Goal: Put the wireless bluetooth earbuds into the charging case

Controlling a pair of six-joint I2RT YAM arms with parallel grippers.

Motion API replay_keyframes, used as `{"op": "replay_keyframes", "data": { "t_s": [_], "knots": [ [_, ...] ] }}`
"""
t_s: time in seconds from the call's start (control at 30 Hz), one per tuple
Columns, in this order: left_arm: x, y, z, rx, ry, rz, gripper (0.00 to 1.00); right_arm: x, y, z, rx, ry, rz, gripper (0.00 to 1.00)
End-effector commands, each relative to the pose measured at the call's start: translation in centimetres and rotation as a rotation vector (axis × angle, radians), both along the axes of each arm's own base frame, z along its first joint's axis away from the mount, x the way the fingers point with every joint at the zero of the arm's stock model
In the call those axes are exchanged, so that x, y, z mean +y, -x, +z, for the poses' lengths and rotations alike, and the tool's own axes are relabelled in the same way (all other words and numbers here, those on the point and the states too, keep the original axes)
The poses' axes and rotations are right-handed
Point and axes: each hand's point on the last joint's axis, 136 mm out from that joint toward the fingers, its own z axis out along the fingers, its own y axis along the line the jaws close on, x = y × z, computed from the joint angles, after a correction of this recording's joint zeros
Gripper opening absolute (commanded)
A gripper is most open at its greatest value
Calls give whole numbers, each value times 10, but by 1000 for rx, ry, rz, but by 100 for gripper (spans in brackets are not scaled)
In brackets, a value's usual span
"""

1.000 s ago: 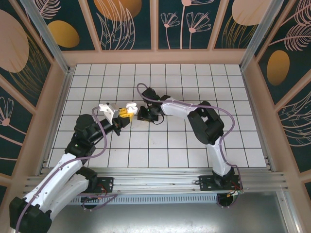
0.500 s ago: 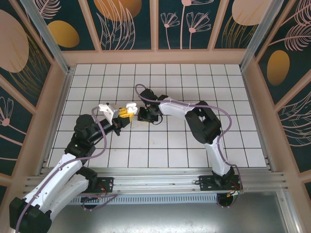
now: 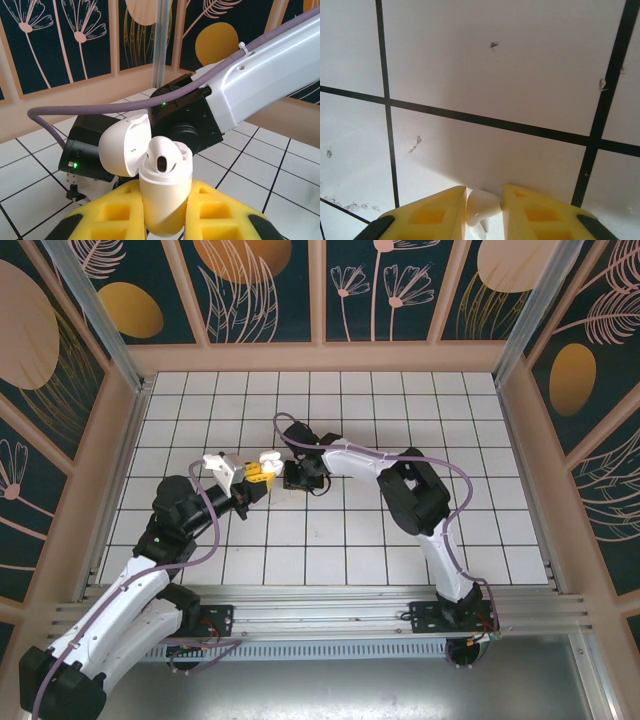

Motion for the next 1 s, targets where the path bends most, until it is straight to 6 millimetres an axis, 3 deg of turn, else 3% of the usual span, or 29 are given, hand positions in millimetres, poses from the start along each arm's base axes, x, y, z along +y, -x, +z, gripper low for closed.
{"op": "replay_keyframes", "data": {
  "t_s": [0.0, 0.67, 0.97],
  "knots": [
    [1, 1, 16, -52, 4, 8, 0, 4, 4, 3, -9, 22, 24, 23],
    [-2, -3, 12, -22, 14, 2, 0, -26, -12, 61, -139, -11, -42, 20],
    [-10, -10, 10, -21, 47, -30, 0, -55, -21, 114, -272, -20, -104, 19]
  ]
}}
